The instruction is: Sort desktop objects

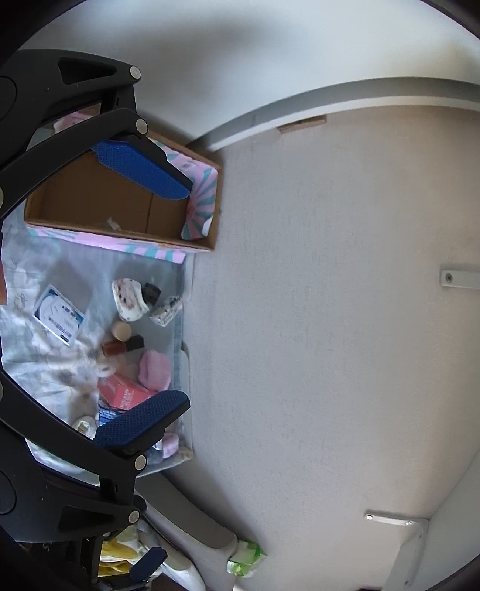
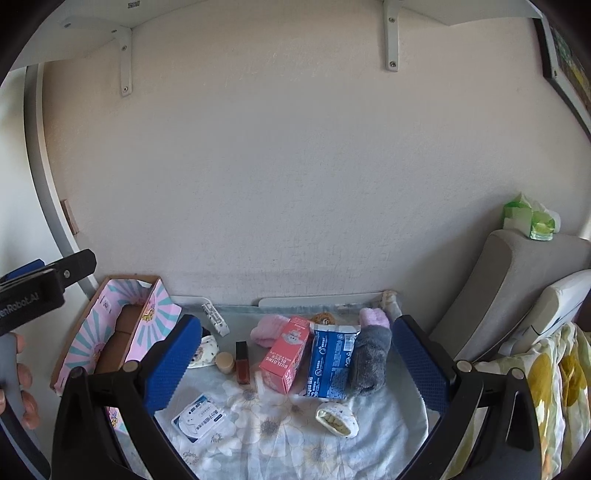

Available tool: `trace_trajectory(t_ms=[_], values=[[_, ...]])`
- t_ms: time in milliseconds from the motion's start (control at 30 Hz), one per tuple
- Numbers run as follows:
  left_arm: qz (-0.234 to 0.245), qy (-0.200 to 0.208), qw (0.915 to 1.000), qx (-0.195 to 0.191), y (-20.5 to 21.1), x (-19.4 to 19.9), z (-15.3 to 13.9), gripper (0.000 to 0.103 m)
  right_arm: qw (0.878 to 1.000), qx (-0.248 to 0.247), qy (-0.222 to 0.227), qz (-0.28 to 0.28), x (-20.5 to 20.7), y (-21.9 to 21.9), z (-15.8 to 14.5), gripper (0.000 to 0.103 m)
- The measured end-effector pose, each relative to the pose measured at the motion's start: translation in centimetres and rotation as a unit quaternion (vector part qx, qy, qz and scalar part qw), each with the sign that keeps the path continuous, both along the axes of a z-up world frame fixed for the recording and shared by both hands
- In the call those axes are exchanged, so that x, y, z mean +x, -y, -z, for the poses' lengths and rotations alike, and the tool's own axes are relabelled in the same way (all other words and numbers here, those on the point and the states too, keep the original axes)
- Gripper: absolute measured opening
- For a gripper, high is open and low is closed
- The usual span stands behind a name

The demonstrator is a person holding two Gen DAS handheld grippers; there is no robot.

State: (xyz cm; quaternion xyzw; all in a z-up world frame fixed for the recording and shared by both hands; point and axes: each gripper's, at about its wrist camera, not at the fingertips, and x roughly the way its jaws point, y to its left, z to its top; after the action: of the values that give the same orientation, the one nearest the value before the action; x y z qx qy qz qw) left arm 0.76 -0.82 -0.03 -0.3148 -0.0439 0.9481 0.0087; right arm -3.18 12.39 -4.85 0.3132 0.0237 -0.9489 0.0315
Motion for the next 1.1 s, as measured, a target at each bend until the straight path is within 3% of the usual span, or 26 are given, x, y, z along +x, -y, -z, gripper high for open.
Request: trace_trajectory(t_ms=[167, 400, 667, 867, 1100], values=[[-0.005, -0.005, 0.9997, -0.024, -0.5, 0.3, 0.0, 0.103, 1.0, 0.026, 0.004, -0.001, 0.0, 0.4, 0.0, 0.103], [0.001, 0.02, 0.9996, -0.018, -0.2, -0.4, 0.2, 0.103, 1.0, 0.012, 0.013, -0.018, 0.1, 0.4, 0.1, 0.103], [-0.002, 0.023, 0.9997, 0.007, 0.1, 0.2, 0.5, 0.103, 1.0, -0.005, 0.013, -0.011, 0.4, 0.1, -0.1, 0.103], [-0.003, 0.027, 0.9991, 0.032, 0.6, 0.6, 0.5, 0.103, 0.999, 0.009, 0.025, -0.018, 0.5, 0.1, 0.1, 0.103], [0.0, 0.037, 0.9992, 0.017, 0.3, 0.6, 0.9, 0.103, 0.999, 0.011, 0.027, -0.028, 0.8, 0.1, 0.2, 0.103]])
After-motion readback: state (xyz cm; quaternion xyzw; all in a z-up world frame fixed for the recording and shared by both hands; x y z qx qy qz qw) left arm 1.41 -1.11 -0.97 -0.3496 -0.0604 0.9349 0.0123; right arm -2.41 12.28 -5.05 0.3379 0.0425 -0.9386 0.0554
